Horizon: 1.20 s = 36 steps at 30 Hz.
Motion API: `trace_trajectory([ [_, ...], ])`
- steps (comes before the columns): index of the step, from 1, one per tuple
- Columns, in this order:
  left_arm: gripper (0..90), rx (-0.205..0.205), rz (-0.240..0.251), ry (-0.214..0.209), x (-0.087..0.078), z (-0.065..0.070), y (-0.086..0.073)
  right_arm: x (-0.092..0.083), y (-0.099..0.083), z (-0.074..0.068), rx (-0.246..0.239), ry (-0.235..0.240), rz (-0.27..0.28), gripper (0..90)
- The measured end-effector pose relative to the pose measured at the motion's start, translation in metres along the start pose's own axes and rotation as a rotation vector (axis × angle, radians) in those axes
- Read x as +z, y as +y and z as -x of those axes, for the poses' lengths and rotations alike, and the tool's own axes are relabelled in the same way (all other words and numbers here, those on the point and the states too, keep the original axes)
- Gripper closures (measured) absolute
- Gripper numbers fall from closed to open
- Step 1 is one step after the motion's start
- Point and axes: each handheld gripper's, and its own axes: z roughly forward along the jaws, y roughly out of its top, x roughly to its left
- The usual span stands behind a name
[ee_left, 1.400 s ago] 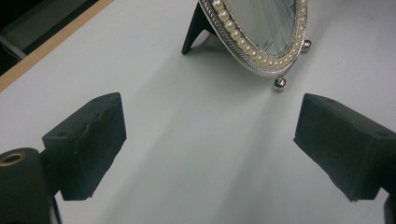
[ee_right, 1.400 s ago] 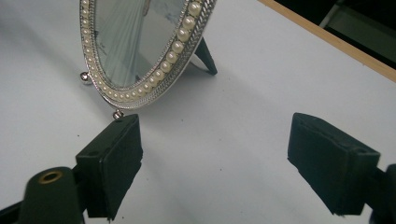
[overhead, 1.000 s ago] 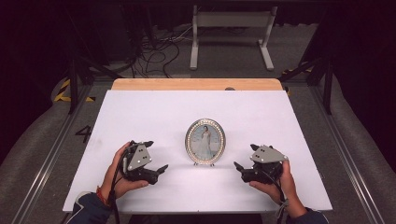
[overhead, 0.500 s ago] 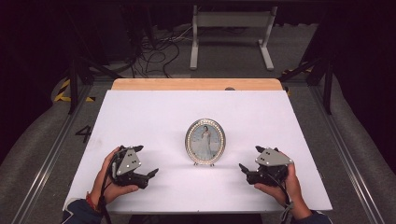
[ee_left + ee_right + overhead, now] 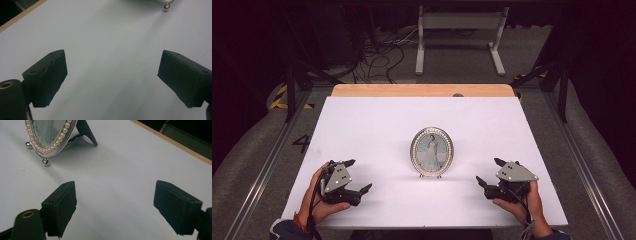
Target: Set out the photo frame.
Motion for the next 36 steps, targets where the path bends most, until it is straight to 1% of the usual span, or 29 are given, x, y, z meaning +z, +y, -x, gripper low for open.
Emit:
trace_trajectory([
  [1,9.2,0.003,-0.001,0.004,-0.002,-0.001,-0.002,-0.001,-0.001,0.001,0.002,-0.003,0.004,18.6],
  [5,9.1,-0.022,0.007,0.019,-0.009,-0.006,-0.011,-0.005,-0.006,0.004,0.006,-0.011,0.010,18.6],
  [8,9.0,-0.025,0.004,0.043,-0.016,-0.009,-0.018,-0.008,-0.008,0.006,0.011,-0.016,0.016,18.6],
  [9,9.0,-0.036,0.007,0.044,-0.018,-0.011,-0.020,-0.009,-0.009,0.006,0.011,-0.019,0.019,18.6],
  [11,8.9,-0.037,0.009,0.047,-0.020,-0.012,-0.023,-0.010,-0.010,0.007,0.013,-0.019,0.021,18.7],
  [16,8.9,-0.059,0.013,0.060,-0.027,-0.018,-0.034,-0.012,-0.015,0.009,0.006,-0.035,0.021,18.6],
  [17,9.0,-0.059,0.013,0.060,-0.027,-0.018,-0.034,-0.014,-0.017,0.010,0.007,-0.040,0.024,18.6],
  [18,9.0,-0.068,0.012,0.063,-0.029,-0.019,-0.037,-0.014,-0.017,0.010,0.007,-0.040,0.024,18.6],
  [19,9.0,-0.086,0.011,0.072,-0.031,-0.022,-0.041,-0.016,-0.020,0.012,0.014,-0.049,0.025,18.5],
  [21,9.0,-0.105,0.023,0.075,-0.034,-0.025,-0.045,-0.017,-0.022,0.013,0.020,-0.053,0.026,18.5],
  [24,9.0,-0.117,0.027,0.086,-0.038,-0.027,-0.049,-0.021,-0.027,0.015,0.027,-0.061,0.025,18.2],
  [26,9.0,-0.119,0.029,0.087,-0.039,-0.028,-0.050,-0.021,-0.028,0.016,0.030,-0.062,0.026,18.1],
  [28,9.0,-0.129,0.027,0.090,-0.041,-0.028,-0.054,-0.024,-0.031,0.019,0.039,-0.072,0.027,17.6],
  [32,9.0,-0.138,0.023,0.085,-0.042,-0.030,-0.059,-0.028,-0.037,0.024,0.058,-0.090,0.029,17.1],
  [33,9.0,-0.145,0.022,0.080,-0.042,-0.031,-0.062,-0.031,-0.042,0.028,0.075,-0.102,0.029,16.8],
  [36,9.1,-0.160,0.026,0.078,-0.043,-0.031,-0.065,-0.035,-0.049,0.033,0.099,-0.113,0.028,16.5],
])
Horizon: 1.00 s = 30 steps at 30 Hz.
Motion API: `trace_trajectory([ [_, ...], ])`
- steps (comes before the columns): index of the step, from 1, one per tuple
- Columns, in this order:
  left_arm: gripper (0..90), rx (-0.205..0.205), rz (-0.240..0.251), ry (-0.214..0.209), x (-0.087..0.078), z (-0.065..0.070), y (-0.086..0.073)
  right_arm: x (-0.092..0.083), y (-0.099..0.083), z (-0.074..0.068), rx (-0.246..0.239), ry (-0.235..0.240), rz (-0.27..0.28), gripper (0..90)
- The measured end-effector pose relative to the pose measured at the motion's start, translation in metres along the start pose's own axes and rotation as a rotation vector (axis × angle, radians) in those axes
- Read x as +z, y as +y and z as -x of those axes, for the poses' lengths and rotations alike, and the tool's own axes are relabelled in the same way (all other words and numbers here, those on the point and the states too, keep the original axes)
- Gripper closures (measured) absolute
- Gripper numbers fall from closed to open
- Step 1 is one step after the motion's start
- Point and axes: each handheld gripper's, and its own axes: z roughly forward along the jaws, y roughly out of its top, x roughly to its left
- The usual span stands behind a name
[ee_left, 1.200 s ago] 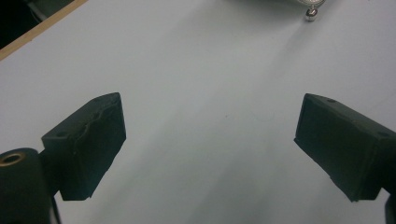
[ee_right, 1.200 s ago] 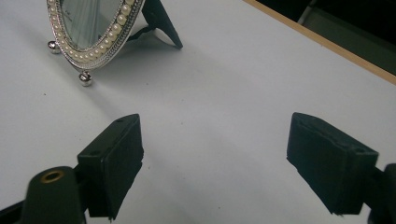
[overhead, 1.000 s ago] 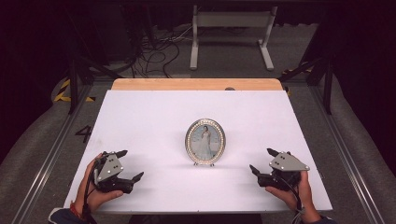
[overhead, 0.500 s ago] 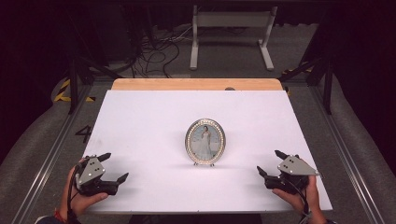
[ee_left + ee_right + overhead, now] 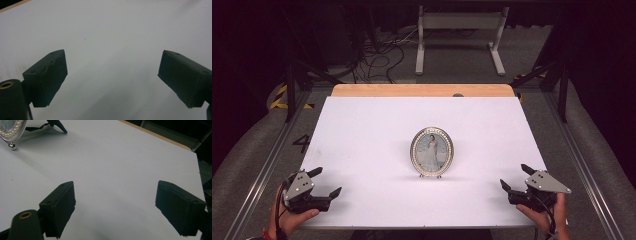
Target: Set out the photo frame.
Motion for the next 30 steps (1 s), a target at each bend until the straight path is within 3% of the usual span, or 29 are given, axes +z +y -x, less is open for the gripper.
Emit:
trace_trajectory([
  [11,9.2,0.000,0.025,-0.001,0.000,0.005,0.002,-0.003,-0.017,0.012,0.072,-0.013,-0.002,15.0],
  [21,9.2,0.000,0.044,-0.017,0.001,0.008,0.004,0.001,-0.019,0.009,0.059,-0.016,-0.014,14.2],
  [30,8.8,0.001,0.032,-0.025,0.004,0.010,0.004,0.000,-0.020,0.008,0.065,-0.028,-0.014,13.9],
])
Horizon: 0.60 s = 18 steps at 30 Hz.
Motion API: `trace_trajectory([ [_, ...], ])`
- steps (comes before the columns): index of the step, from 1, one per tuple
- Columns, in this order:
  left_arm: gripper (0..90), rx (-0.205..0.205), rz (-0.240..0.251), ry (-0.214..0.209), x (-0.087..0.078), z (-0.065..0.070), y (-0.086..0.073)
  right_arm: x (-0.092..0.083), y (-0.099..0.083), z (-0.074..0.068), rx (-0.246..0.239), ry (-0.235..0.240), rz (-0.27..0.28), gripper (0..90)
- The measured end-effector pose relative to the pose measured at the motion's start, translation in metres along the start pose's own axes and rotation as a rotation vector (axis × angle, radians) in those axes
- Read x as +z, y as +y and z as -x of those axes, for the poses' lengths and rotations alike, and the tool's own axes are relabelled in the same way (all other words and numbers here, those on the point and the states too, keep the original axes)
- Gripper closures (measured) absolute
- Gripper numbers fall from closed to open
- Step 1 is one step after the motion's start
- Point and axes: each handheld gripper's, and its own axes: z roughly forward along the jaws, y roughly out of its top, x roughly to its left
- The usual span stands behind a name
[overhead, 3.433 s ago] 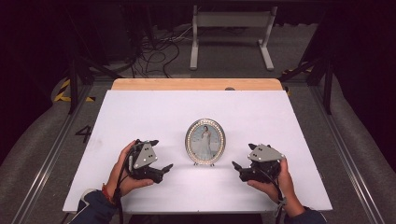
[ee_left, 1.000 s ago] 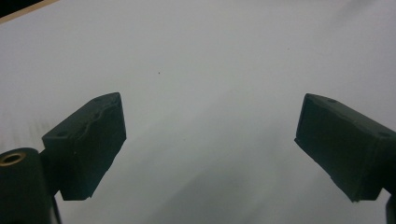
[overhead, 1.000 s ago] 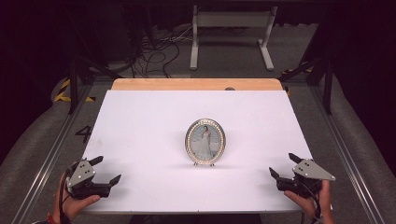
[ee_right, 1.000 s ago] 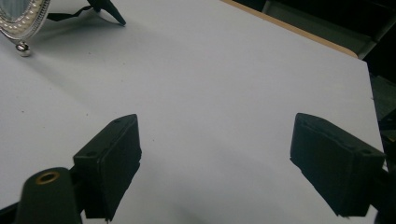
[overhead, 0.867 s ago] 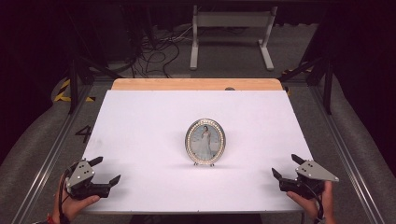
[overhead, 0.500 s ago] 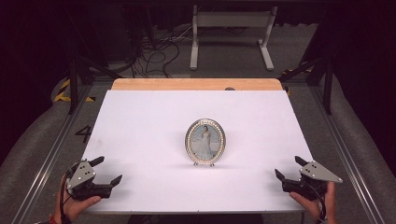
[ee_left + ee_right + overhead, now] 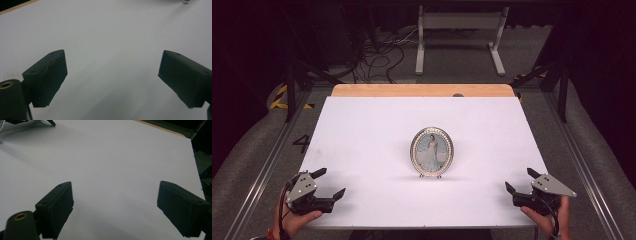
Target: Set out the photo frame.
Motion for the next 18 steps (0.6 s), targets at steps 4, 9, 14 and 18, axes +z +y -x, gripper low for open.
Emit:
trace_trajectory([
  [4,8.7,0.004,-0.013,0.002,0.0024,0.0002,0.0003,0.0012,-0.0010,0.0002,-0.001,-0.001,-0.006,14.0],
  [9,8.7,0.003,-0.020,0.002,0.0038,0.0008,0.0006,-0.0011,-0.0011,0.0030,0.017,-0.019,0.013,14.4],
  [14,8.5,0.006,-0.020,0.002,0.0042,0.0010,0.0009,-0.0011,-0.0011,0.0018,0.012,-0.012,0.010,14.3],
  [18,8.5,0.004,-0.022,0.002,0.0043,0.0009,0.0007,0.0000,-0.0007,-0.0002,0.001,-0.009,0.006,14.2],
])
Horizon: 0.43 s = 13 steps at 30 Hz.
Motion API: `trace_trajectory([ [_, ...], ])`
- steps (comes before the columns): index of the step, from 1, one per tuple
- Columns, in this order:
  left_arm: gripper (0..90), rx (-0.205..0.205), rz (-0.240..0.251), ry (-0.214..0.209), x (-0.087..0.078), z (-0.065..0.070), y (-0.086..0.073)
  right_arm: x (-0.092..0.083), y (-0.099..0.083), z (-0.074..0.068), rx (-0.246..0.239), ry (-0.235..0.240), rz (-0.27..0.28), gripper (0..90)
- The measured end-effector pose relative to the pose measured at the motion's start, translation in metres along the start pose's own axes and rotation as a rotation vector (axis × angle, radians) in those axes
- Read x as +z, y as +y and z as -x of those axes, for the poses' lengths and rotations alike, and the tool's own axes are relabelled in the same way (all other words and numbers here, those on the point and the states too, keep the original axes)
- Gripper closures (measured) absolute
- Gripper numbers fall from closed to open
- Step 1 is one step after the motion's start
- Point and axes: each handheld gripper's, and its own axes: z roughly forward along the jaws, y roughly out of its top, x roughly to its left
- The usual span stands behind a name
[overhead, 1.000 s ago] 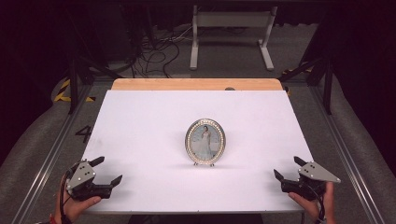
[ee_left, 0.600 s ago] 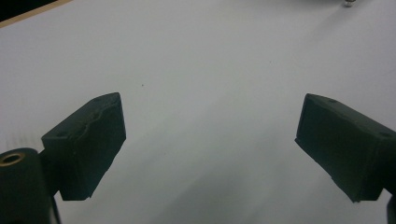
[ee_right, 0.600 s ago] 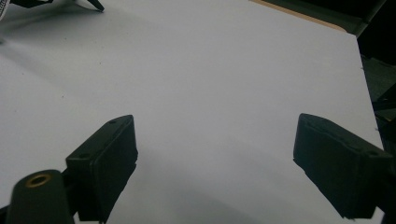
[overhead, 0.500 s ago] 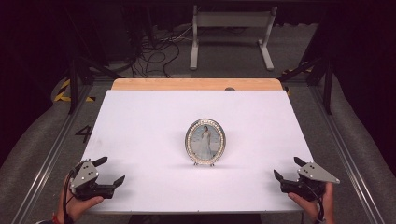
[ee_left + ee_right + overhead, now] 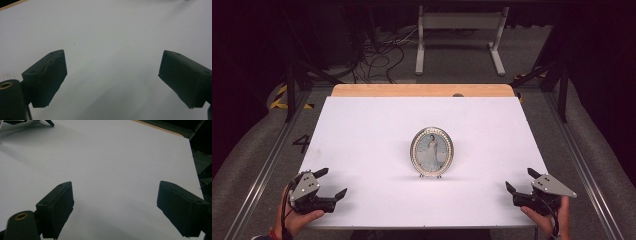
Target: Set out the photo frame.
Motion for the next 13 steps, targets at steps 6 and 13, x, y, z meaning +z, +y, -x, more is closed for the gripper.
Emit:
trace_trajectory([
  [6,8.5,0.011,-0.008,-0.008,0.0024,0.0011,0.0009,-0.0005,-0.0008,0.0006,0.002,-0.001,0.000,13.9],
  [13,8.4,0.007,-0.004,-0.008,0.0025,0.0011,0.0011,-0.0011,-0.0003,-0.0007,0.004,-0.003,0.001,13.8],
])
